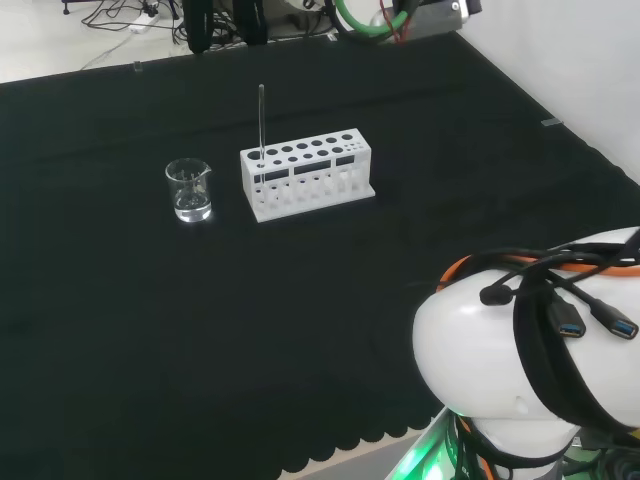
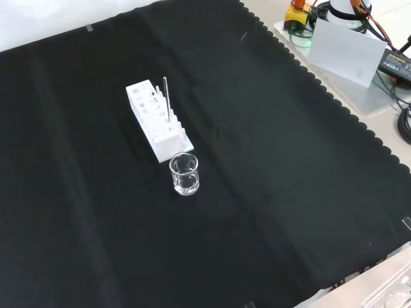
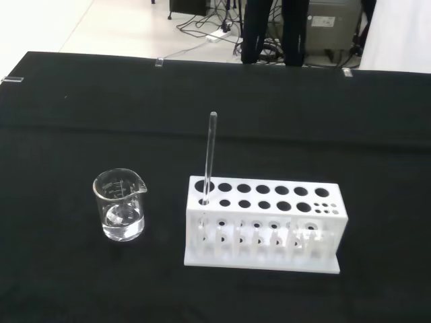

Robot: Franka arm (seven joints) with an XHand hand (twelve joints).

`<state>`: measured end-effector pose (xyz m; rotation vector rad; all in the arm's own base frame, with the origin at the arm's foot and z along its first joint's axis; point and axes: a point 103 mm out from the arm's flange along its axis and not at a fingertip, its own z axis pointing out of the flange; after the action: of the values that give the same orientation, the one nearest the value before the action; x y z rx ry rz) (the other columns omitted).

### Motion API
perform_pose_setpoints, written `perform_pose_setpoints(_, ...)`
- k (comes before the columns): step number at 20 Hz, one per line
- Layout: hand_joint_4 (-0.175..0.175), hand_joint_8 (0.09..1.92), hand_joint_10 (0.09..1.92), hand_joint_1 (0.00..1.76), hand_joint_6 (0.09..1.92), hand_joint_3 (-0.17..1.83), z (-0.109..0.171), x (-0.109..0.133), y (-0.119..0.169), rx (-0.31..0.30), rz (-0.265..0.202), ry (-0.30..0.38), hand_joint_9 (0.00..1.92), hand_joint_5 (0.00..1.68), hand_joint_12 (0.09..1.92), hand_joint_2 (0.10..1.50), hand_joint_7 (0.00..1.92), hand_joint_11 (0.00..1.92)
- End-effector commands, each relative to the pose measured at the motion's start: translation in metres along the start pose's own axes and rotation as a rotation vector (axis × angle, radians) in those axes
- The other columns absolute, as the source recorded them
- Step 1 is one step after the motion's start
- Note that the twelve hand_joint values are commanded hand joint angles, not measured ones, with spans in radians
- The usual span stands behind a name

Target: Take the glass rod from the white test tube rack.

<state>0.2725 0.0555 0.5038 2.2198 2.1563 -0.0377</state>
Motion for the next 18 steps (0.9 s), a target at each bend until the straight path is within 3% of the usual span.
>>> perform_pose_setpoints(1,-0.132,0.74,0.84,0.6,0.09,-0.17,-0.004,0.005,0.052,-0.008,-0.052,0.012,0.12,0.18,1.38,1.18,0.03,0.0)
perform_pose_setpoints(7,-0.13,0.74,0.82,0.58,0.09,-0.17,-0.001,0.004,0.09,0.011,-0.059,0.003,0.13,0.2,1.41,1.19,0.04,0.0)
perform_pose_setpoints(18,-0.128,0.74,0.8,0.56,0.09,-0.17,0.041,0.0,0.149,0.044,-0.114,0.009,0.17,0.24,1.45,1.21,0.06,0.0)
